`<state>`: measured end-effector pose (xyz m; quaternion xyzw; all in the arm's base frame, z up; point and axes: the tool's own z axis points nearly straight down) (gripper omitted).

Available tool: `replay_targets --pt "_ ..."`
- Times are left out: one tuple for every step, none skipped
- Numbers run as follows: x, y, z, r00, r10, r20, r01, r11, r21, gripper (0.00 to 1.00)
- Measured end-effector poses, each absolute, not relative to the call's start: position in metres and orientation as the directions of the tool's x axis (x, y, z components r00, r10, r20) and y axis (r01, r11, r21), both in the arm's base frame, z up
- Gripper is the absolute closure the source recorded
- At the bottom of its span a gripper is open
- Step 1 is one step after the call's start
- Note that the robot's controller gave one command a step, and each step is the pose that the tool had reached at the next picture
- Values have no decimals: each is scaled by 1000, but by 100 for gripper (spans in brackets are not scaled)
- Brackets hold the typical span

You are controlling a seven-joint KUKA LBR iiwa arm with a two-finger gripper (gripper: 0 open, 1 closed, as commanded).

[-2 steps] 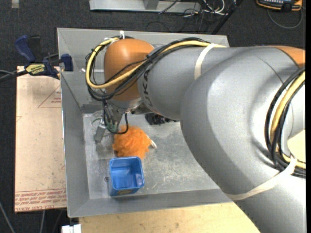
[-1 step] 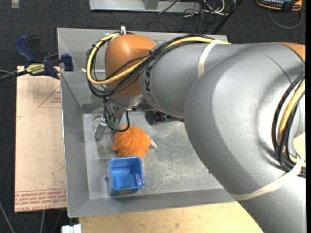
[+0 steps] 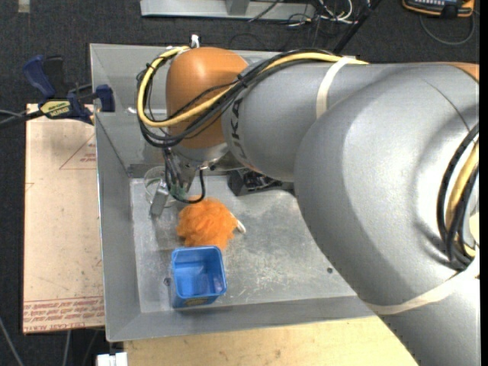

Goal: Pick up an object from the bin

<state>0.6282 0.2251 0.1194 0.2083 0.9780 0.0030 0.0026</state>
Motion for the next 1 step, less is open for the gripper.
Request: replay_targets --pt "628 225 137 -913 407 -4 407 913 7 100"
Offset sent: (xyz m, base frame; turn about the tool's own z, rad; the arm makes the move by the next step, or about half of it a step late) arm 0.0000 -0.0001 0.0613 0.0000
